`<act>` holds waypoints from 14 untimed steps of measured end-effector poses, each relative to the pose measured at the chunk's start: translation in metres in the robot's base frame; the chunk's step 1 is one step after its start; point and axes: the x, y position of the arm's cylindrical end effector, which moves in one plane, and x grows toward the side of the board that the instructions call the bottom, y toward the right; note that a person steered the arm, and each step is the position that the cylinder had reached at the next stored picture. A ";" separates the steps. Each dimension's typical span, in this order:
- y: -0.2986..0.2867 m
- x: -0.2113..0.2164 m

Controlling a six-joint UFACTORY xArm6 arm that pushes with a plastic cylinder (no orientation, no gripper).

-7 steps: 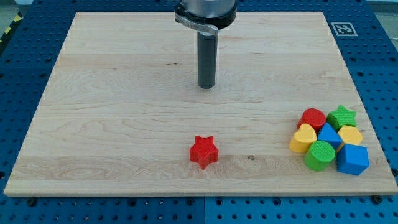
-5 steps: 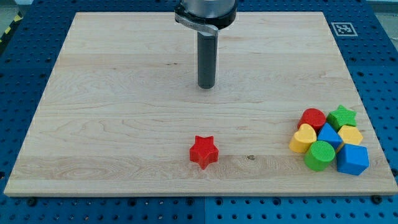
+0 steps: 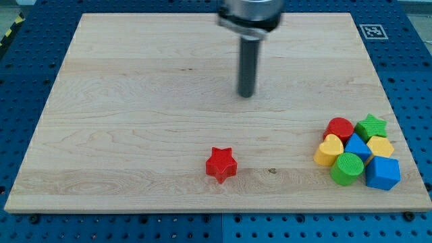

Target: Slide the yellow hexagon along with the red circle

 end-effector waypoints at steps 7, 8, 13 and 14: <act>0.226 0.129; 0.226 0.147; 0.192 0.148; 0.177 0.137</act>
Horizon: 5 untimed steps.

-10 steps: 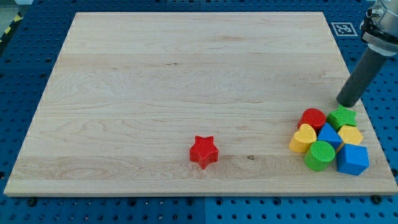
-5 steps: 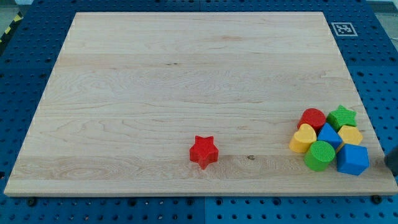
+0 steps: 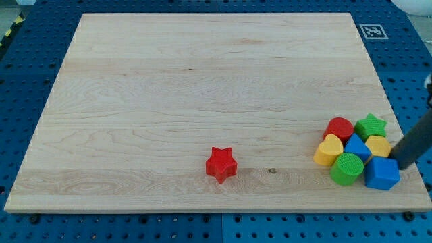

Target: Slide the yellow hexagon along with the red circle

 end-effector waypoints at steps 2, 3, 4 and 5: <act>-0.068 -0.044; -0.106 -0.070; -0.150 -0.087; -0.199 -0.104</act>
